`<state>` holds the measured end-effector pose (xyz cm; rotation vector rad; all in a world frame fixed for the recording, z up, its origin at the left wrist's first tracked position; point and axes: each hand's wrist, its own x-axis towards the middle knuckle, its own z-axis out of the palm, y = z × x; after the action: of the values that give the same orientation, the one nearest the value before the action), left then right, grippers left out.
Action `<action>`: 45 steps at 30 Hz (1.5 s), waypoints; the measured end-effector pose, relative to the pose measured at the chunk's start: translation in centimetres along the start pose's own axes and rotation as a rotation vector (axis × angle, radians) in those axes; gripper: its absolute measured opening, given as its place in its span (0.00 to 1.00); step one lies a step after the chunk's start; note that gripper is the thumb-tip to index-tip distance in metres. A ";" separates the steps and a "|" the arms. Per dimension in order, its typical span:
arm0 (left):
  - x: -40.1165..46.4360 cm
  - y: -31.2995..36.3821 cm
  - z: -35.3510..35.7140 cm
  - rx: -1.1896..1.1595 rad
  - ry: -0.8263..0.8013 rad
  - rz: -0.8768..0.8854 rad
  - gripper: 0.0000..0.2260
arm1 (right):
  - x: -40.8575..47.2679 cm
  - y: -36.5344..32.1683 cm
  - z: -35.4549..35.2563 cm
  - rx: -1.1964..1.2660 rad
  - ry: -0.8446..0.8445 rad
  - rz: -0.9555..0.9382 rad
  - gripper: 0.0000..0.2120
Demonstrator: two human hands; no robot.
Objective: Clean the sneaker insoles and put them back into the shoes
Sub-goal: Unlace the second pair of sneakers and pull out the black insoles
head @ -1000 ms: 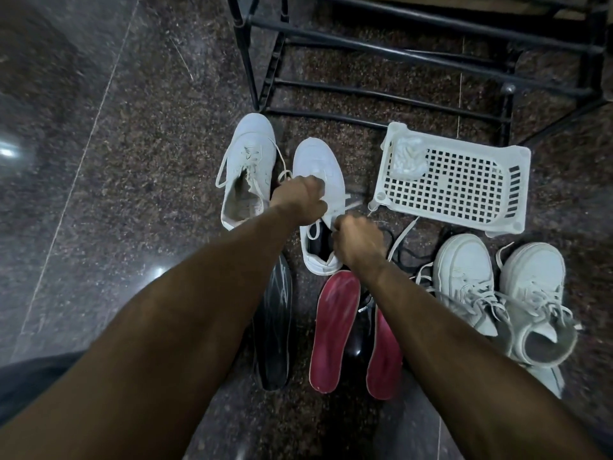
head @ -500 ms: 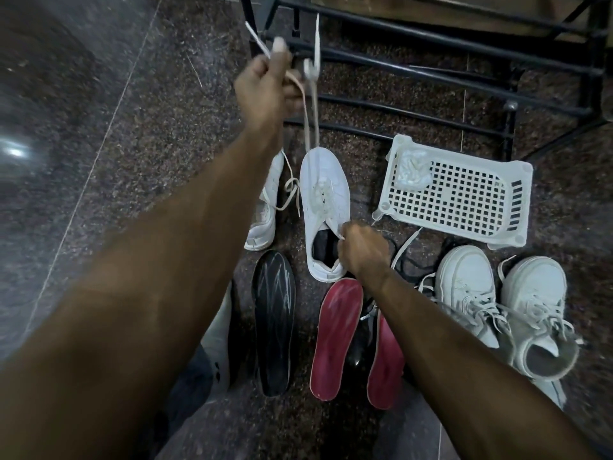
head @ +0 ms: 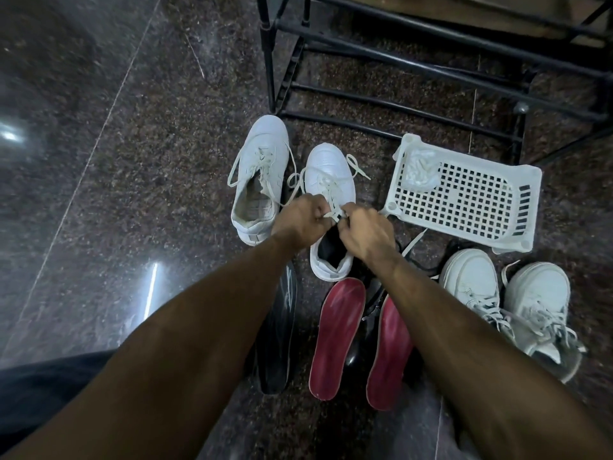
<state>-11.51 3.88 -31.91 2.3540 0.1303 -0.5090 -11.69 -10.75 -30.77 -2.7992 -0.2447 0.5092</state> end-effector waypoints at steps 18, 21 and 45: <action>0.6 2.4 -2.0 -0.804 -0.063 -0.302 0.12 | 0.1 0.8 1.3 0.268 -0.044 -0.075 0.19; 0.6 3.6 -2.7 -0.943 -0.124 -0.253 0.17 | 1.2 0.6 1.7 0.577 -0.031 -0.021 0.11; -1.4 0.6 0.9 0.101 -0.064 0.052 0.25 | 1.0 1.3 0.1 0.956 -0.159 0.254 0.11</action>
<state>-13.00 2.88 -31.59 2.4295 0.0142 -0.5767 -10.64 -11.75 -31.57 -1.8592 0.2698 0.6772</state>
